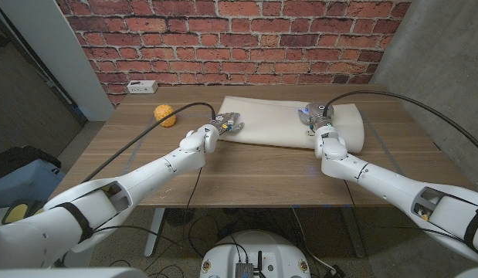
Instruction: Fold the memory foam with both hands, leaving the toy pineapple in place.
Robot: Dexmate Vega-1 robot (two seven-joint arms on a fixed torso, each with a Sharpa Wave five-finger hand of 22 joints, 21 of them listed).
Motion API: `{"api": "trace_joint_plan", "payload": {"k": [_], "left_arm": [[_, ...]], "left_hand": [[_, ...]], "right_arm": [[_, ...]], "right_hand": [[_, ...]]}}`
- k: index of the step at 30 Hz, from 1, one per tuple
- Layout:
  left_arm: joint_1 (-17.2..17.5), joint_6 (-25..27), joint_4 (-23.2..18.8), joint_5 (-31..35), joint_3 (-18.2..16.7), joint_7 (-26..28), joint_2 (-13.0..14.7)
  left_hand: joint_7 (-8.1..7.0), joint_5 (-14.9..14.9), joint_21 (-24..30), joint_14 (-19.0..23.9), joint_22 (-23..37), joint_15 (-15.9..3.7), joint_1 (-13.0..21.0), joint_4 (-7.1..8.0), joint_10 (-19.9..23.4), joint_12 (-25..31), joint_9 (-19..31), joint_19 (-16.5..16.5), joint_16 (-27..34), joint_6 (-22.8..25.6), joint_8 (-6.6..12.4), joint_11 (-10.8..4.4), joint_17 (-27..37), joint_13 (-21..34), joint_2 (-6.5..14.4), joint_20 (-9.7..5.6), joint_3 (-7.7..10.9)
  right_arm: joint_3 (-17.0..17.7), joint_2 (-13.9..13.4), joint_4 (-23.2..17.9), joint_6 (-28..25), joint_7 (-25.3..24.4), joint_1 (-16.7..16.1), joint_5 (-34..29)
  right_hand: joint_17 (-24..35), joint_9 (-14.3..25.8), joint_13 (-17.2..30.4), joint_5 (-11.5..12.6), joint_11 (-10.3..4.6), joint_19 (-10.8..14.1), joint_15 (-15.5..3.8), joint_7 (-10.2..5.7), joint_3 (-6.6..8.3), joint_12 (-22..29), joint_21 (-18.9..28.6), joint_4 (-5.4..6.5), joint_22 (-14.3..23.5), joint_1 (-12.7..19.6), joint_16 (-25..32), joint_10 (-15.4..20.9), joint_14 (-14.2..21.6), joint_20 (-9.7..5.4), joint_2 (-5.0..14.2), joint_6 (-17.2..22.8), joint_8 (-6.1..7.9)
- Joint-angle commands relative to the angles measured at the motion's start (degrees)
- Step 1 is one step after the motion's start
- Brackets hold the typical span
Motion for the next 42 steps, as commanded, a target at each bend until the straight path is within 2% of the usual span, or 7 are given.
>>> {"api": "trace_joint_plan", "payload": {"k": [1, 5, 15, 25, 33, 38, 42], "left_arm": [[-1.9, 0.3, 1.0, -4.6, 2.8, -1.8, 0.6], [-2.2, -0.3, 1.1, -5.6, 3.1, -1.7, 0.8], [-2.7, -1.9, 0.8, -7.8, 3.2, -1.5, 1.2], [-2.8, -2.6, 0.5, -9.7, 2.8, -1.9, 1.7], [-2.5, -2.7, -0.4, -10.3, 2.7, -1.8, 2.3], [-2.2, -2.7, -1.0, -10.5, 2.6, -1.7, 2.5], [-2.1, -2.5, -1.3, -10.5, 2.7, -1.8, 2.6]], "left_hand": [[0.04, 0.3, 0.0, -0.3, 0.2, 0.27, -0.8, -0.11, -0.4, -0.2, 0.2, -0.3, 0.1, -0.4, 0.11, 0.35, 0.1, 0.3, -0.1, 0.39, -0.34], [0.28, 0.4, 0.1, -0.3, 0.2, 0.35, -0.9, -0.26, -0.4, -0.1, 0.2, -0.3, 0.1, -0.4, 0.19, 0.53, 0.1, 0.3, -0.2, 0.56, -0.44], [0.46, 0.5, 0.1, -0.5, 0.2, 0.55, -1.1, -0.51, -0.7, -0.1, 0.2, -0.2, 0.2, -0.7, 0.24, 0.74, 0.0, 0.3, -0.3, 0.68, -0.60], [0.65, 0.6, 0.1, -0.5, 0.2, 0.76, -1.2, -0.76, -0.9, 0.0, 0.2, -0.1, 0.3, -0.8, 0.35, 0.86, 0.0, 0.3, -0.3, 0.85, -0.72], [0.95, 0.7, 0.2, -0.4, 0.1, 0.82, -1.3, -0.94, -0.8, 0.1, 0.1, 0.0, 0.3, -0.7, 0.45, 1.19, -0.1, 0.3, -0.3, 0.97, -0.78], [0.93, 0.7, 0.2, -0.4, 0.1, 0.84, -1.3, -1.01, -0.9, 0.2, 0.1, 0.0, 0.3, -0.7, 0.48, 1.20, -0.1, 0.3, -0.2, 0.99, -0.80], [1.03, 0.7, 0.2, -0.4, 0.1, 0.89, -1.4, -1.08, -0.9, 0.2, 0.1, -0.1, 0.3, -0.7, 0.50, 1.25, -0.1, 0.3, -0.2, 0.99, -0.82]], "right_arm": [[2.4, -3.3, -6.4, -0.4, -0.1, -2.8, 1.1], [3.9, -5.2, -10.5, -1.2, 0.1, -4.8, 1.5], [6.5, -10.5, -20.5, -3.3, 3.7, -9.7, 1.8], [8.5, -13.9, -26.8, -6.2, 7.7, -13.4, 1.5], [12.0, -12.1, -29.3, -12.6, 3.5, -17.8, 2.5], [14.1, -7.9, -29.4, -18.5, -2.8, -20.3, 3.2], [16.5, -5.3, -29.8, -20.8, -7.6, -22.5, 5.3]], "right_hand": [[0.0, 0.2, 0.0, -0.3, 0.48, 0.0, -2.93, 0.01, 0.15, -0.2, 0.0, -0.77, 0.1, 0.2, -0.2, -0.4, -0.2, 0.46, -1.46, -1.2, -0.34], [-0.1, 0.2, 0.1, -0.4, 0.72, -0.4, -2.41, -0.01, -0.15, -0.6, -0.2, -1.44, 0.1, 0.2, -0.7, -1.5, -1.2, 0.79, -2.62, -2.6, -0.64], [0.2, 0.2, 0.1, -0.6, 1.13, -1.9, -1.82, -0.32, -1.37, -0.9, -0.7, -1.58, 0.1, -1.3, -0.9, -3.4, -2.7, 1.70, -4.51, -5.6, -0.99], [0.3, 0.2, 0.1, -0.5, 1.52, -3.8, -1.53, -0.71, -2.42, -1.1, -1.3, -1.72, 0.1, -2.7, -1.2, -5.0, -4.3, 2.10, -6.16, -8.5, -1.03], [0.3, 0.2, 0.2, -0.3, 1.56, -5.0, -1.08, -0.78, -2.47, -1.1, -1.5, -1.85, 0.1, -3.0, -1.3, -5.9, -5.4, 2.99, -6.19, -10.0, -0.96], [0.0, 0.2, 0.2, 0.1, 1.39, -5.5, -0.84, -0.57, -1.37, -1.0, -1.4, -3.26, 0.1, -1.1, -1.4, -6.9, -6.2, 3.94, -5.17, -11.7, -0.90], [-0.1, 0.2, 0.2, 0.1, 1.28, -5.7, -0.63, -0.55, -0.55, -1.1, -1.3, -4.26, 0.0, 0.3, -1.4, -7.8, -6.9, 3.97, -4.19, -12.4, -0.76]]}}
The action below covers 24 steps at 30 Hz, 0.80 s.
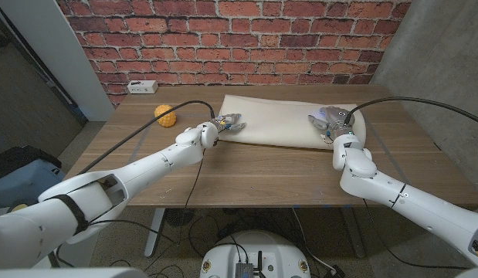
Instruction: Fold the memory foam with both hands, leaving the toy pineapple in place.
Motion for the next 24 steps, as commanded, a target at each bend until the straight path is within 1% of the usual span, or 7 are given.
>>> {"api": "trace_joint_plan", "payload": {"k": [1, 3, 4, 10, 15, 20, 24], "left_arm": [[0.5, 0.0, -1.1, -0.8, -0.2, 0.1, 0.5], [0.5, 0.0, -1.2, -0.9, -0.2, 0.1, 0.6], [0.6, -0.1, -1.3, -1.1, -0.3, 0.0, 0.6], [0.5, -0.1, -1.1, -1.7, -0.4, -0.5, 0.4], [0.5, -0.5, -0.7, -3.1, -0.9, -1.0, 0.3], [0.5, -0.6, -0.6, -3.4, -0.9, -0.9, 0.3], [0.5, -0.6, -0.5, -3.5, -0.8, -0.8, 0.3]], "left_hand": [[0.44, 0.4, 0.5, -0.2, 0.2, 0.32, -0.6, -0.37, -0.2, 0.3, 0.3, 0.8, 0.3, -0.1, 0.22, 0.52, 0.2, 0.3, 0.0, 0.44, -0.10], [0.47, 0.4, 0.5, -0.2, 0.2, 0.39, -0.6, -0.42, -0.3, 0.3, 0.3, 0.8, 0.3, -0.1, 0.22, 0.55, 0.2, 0.3, 0.0, 0.48, -0.11], [0.45, 0.4, 0.5, -0.2, 0.2, 0.35, -0.7, -0.43, -0.3, 0.3, 0.3, 0.8, 0.3, -0.2, 0.21, 0.55, 0.2, 0.3, 0.0, 0.47, -0.12], [0.56, 0.5, 0.5, -0.3, 0.2, 0.38, -0.7, -0.54, -0.4, 0.3, 0.3, 0.8, 0.4, -0.3, 0.22, 0.58, 0.2, 0.3, 0.1, 0.45, -0.14], [0.88, 0.5, 0.5, -0.3, 0.2, 0.51, -0.7, -0.65, -0.5, 0.3, 0.3, 0.8, 0.4, -0.4, 0.21, 0.73, 0.2, 0.3, 0.1, 0.47, -0.16], [1.09, 0.6, 0.5, -0.3, 0.2, 0.58, -0.8, -0.74, -0.6, 0.3, 0.3, 0.9, 0.4, -0.5, 0.20, 0.96, 0.2, 0.3, 0.2, 0.50, -0.19], [1.14, 0.6, 0.5, -0.4, 0.2, 0.63, -0.8, -0.82, -0.6, 0.3, 0.3, 0.9, 0.4, -0.6, 0.22, 0.98, 0.2, 0.3, 0.3, 0.52, -0.20]], "right_arm": [[5.8, 6.1, -2.7, -9.2, -11.2, -6.3, 3.7], [6.0, 6.0, -3.6, -10.3, -11.8, -6.9, 4.7], [6.6, 5.2, -4.5, -9.7, -11.7, -7.6, 5.8], [7.8, 1.0, -8.1, -7.4, -11.2, -10.1, 10.1], [6.8, -0.9, -10.0, -9.5, -11.5, -10.6, 11.0], [10.7, 2.6, -10.4, -11.5, -16.5, -13.3, 13.8], [11.6, 4.5, -9.9, -12.1, -20.7, -14.3, 14.5]], "right_hand": [[-0.1, 0.1, 0.1, 0.3, -0.25, -0.4, -0.63, 0.20, 0.72, 0.0, 0.1, -1.26, 0.1, 1.9, 0.0, -1.2, -1.0, 0.40, 0.51, -1.4, 0.02], [-0.1, 0.1, 0.1, 0.2, -0.22, -0.6, -0.53, 0.21, 0.72, -0.1, 0.0, -1.54, 0.1, 2.1, 0.0, -1.6, -1.4, 0.55, 0.52, -2.0, -0.05], [0.0, 0.1, 0.1, 0.0, 0.37, -0.7, -0.27, 0.23, 0.68, 0.0, 0.1, -1.73, 0.1, 2.2, 0.0, -1.8, -1.7, 0.59, 0.53, -2.4, -0.02], [0.0, 0.1, 0.1, -0.6, 0.50, -1.6, -0.08, 0.40, 0.01, 0.0, 0.0, -2.54, 0.1, 2.1, -0.2, -2.9, -3.5, 0.21, -0.62, -3.9, 0.06], [0.1, 0.1, 0.1, -0.8, 0.72, -2.8, -0.16, 0.35, -0.53, 0.1, -0.3, -2.69, 0.1, 1.6, -0.1, -3.2, -4.1, -0.09, -1.38, -4.3, 0.15], [0.1, 0.1, 0.1, -0.8, 0.98, -3.1, 0.26, 0.33, -0.51, 0.4, -0.2, -2.99, 0.1, 1.8, 0.1, -3.0, -4.0, 0.24, -1.24, -4.6, 0.28], [0.1, 0.1, 0.1, -0.8, 0.84, -3.0, 0.50, 0.67, -0.30, 0.4, -0.1, -3.18, 0.1, 2.1, 0.2, -3.1, -4.0, 0.52, -0.73, -4.6, 0.39]]}}
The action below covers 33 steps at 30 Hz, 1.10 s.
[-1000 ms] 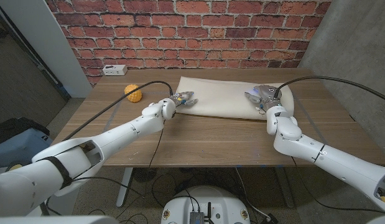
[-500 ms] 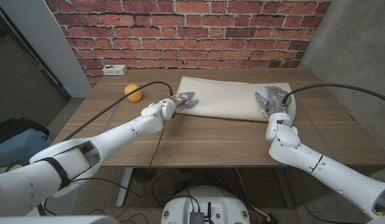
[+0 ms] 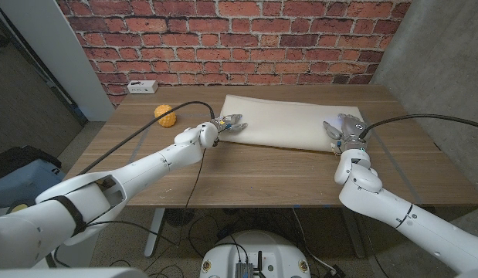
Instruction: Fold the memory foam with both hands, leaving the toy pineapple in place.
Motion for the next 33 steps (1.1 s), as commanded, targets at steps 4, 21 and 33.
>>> {"api": "trace_joint_plan", "payload": {"k": [4, 21, 33], "left_arm": [[0.1, -0.3, 0.4, -1.2, -0.1, -0.1, -0.1], [-0.2, -0.6, 0.9, -1.6, 0.0, -0.1, -0.1], [-0.7, -1.8, 2.2, -1.8, 0.2, 0.1, -0.4]], "left_hand": [[0.35, 0.6, 0.5, -0.1, 0.2, 0.38, -0.5, -0.44, -0.3, 0.4, 0.3, 0.9, 0.3, -0.2, 0.17, 0.12, 0.2, 0.3, 0.0, 0.56, 0.23], [0.57, 0.7, 0.5, -0.1, 0.2, 0.49, -0.6, -0.66, -0.4, 0.4, 0.3, 0.8, 0.4, -0.5, 0.18, 0.21, 0.2, 0.3, 0.1, 0.58, 0.15], [0.65, 0.8, 0.5, -0.2, 0.2, 0.51, -0.7, -0.86, -0.5, 0.5, 0.3, 0.7, 0.4, -0.6, 0.21, 0.21, 0.2, 0.2, 0.2, 0.54, 0.10]], "right_arm": [[4.5, 4.1, -1.2, -3.0, -11.4, -4.6, 5.8], [6.6, 12.6, 1.7, -10.6, -19.3, -3.5, 9.8], [7.9, 13.6, 2.0, -7.5, -23.3, -4.6, 12.3]], "right_hand": [[0.2, 0.1, 0.1, 0.0, -0.09, 0.2, 0.05, 0.43, 0.59, 0.3, 0.3, -0.82, 0.1, 1.2, 0.3, -0.2, -0.2, 0.05, 0.73, -0.6, 0.38], [0.3, 0.1, 0.1, -0.6, 0.58, 0.5, 1.12, 0.78, 0.43, -0.2, 0.7, -1.94, 0.1, 1.8, 0.4, -3.0, -1.8, 1.20, 1.37, -3.1, 0.00], [0.3, 0.2, 0.1, -1.0, 2.02, 2.2, 3.43, 1.77, -0.17, -0.2, 1.3, -3.54, 0.1, 2.5, 0.7, -8.0, -2.8, 2.07, 0.99, -9.7, -0.16]]}}
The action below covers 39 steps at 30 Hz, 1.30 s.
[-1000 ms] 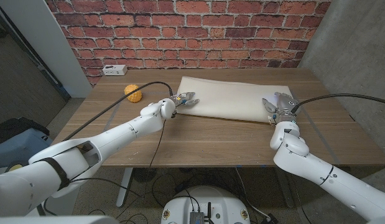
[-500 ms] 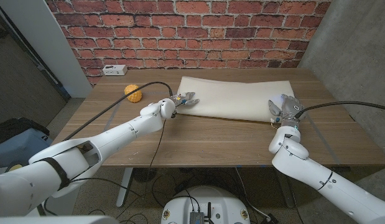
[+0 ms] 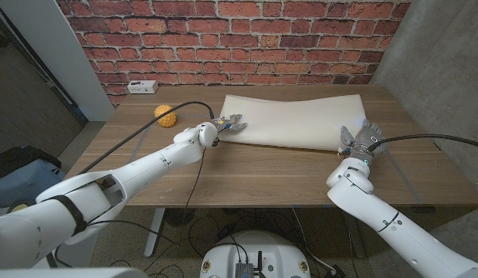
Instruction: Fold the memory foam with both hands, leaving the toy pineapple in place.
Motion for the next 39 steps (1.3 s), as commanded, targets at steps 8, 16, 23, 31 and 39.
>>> {"api": "trace_joint_plan", "payload": {"k": [8, 16, 23, 31, 39], "left_arm": [[-0.7, -1.5, 1.9, -0.3, 0.4, 0.1, -0.4], [-0.6, -1.9, 1.7, 0.0, 0.4, 0.2, -0.1], [-0.4, -1.6, 1.0, 0.2, 0.2, 0.2, 0.4], [-0.4, -2.2, 0.8, 0.6, 0.3, -0.1, 0.8], [-0.6, -3.6, 0.9, 1.0, 0.3, -0.5, 1.2]], "left_hand": [[0.24, 0.4, 0.4, -0.3, 0.3, 0.32, -0.5, -0.52, -0.4, 0.3, 0.3, 0.9, 0.4, -0.4, 0.23, 0.07, 0.1, 0.2, 0.1, 0.35, 0.04], [0.04, 0.4, 0.4, -0.3, 0.2, 0.13, -0.4, -0.79, -0.4, 0.3, 0.3, 0.9, 0.4, -0.4, 0.26, -0.17, 0.1, 0.2, -0.2, 0.18, -0.09], [-0.01, 0.4, 0.4, -0.3, 0.2, 0.05, -0.3, -1.17, -0.4, 0.3, 0.3, 0.8, 0.4, -0.6, 0.23, -0.16, 0.1, 0.2, -0.6, 0.20, -0.25], [-0.24, 0.4, 0.4, -0.4, 0.2, -0.04, 0.1, -1.79, -0.6, 0.3, 0.3, 0.8, 0.3, -0.8, 0.24, -0.27, 0.1, 0.2, -1.3, 0.05, -0.47], [-0.60, 0.4, 0.3, -0.2, 0.1, 0.07, 0.7, -2.80, -0.9, 0.3, 0.3, 0.6, 0.4, -1.2, 0.23, -0.67, 0.1, 0.2, -2.5, 0.36, -0.85]], "right_arm": [[-3.8, -0.3, 4.6, 9.8, -11.9, -0.8, -3.0], [-10.6, -2.1, 8.0, 7.8, -11.1, 4.0, -8.5], [-15.4, -5.4, 9.3, 9.5, -6.2, 8.0, -11.2], [-16.4, -8.1, 8.5, 13.1, 1.6, 10.0, -10.3], [-19.3, -11.2, 7.1, 12.8, 13.7, 14.0, -8.7]], "right_hand": [[-0.2, 0.2, 0.0, -0.1, -1.53, -7.6, -3.37, -1.33, 1.12, 0.5, -1.9, -2.47, -0.1, 3.2, -1.0, -3.8, -7.4, -5.46, 1.60, -0.4, 1.32], [-0.7, 0.1, -0.2, -0.1, -4.26, -13.5, -4.93, -2.98, 1.24, 1.4, -2.2, -3.11, -0.2, 4.3, -0.6, -1.9, -8.9, -4.50, 2.08, 3.8, 2.31], [-1.1, 0.0, -0.4, 0.2, -5.81, -14.1, -4.93, -3.69, 1.99, 1.4, -1.0, -3.82, -0.4, 6.2, -0.5, -1.4, -10.6, -5.12, 2.86, 5.2, 2.10], [-1.0, 0.1, -0.4, 0.0, -5.57, -7.7, -4.79, -3.86, 1.80, 1.8, 0.9, -3.06, -0.4, 6.6, 1.0, 1.0, -6.9, -6.78, 3.50, 7.2, 1.96], [-0.5, 0.2, -0.4, -0.1, -4.62, -4.8, -4.47, -3.14, 0.45, 2.3, 1.4, -1.43, -0.3, 4.0, 2.5, 3.2, -2.9, -6.64, 3.55, 8.0, 1.82]]}}
